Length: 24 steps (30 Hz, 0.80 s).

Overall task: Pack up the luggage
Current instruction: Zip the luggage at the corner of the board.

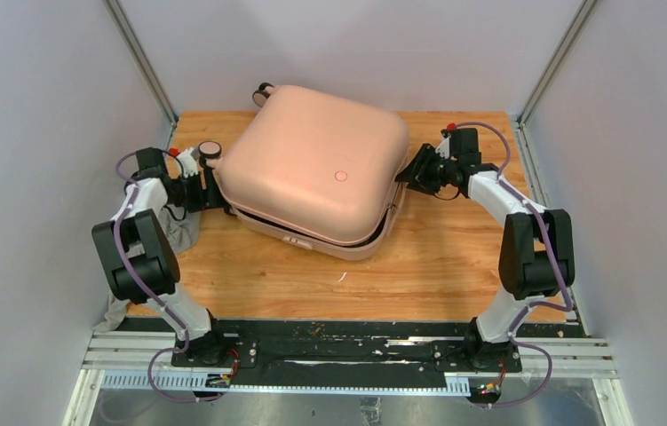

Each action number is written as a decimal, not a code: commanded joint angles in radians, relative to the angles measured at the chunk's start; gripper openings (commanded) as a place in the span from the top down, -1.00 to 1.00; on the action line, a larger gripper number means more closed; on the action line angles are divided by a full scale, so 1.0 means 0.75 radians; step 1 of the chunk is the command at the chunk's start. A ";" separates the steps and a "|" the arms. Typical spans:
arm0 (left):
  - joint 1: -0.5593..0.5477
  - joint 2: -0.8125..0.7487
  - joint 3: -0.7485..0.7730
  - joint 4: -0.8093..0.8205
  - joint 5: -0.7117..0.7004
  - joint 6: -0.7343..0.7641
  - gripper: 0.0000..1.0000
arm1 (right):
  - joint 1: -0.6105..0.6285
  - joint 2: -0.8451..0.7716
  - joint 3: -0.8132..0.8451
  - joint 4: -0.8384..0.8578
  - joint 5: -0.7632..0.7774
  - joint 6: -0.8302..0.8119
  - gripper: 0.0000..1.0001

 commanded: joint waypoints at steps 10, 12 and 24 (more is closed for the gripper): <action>0.371 -0.405 -0.085 -0.565 -0.189 0.713 -0.41 | -0.029 -0.342 -0.232 -0.194 0.010 -0.239 -0.09; 0.372 -0.477 -0.091 -0.570 -0.164 0.795 -0.41 | -0.031 -0.405 -0.269 -0.208 0.013 -0.256 -0.09; 0.149 -0.571 0.206 -0.566 0.184 1.347 -0.90 | 0.005 -0.787 -0.519 -0.097 -0.168 -0.490 -0.08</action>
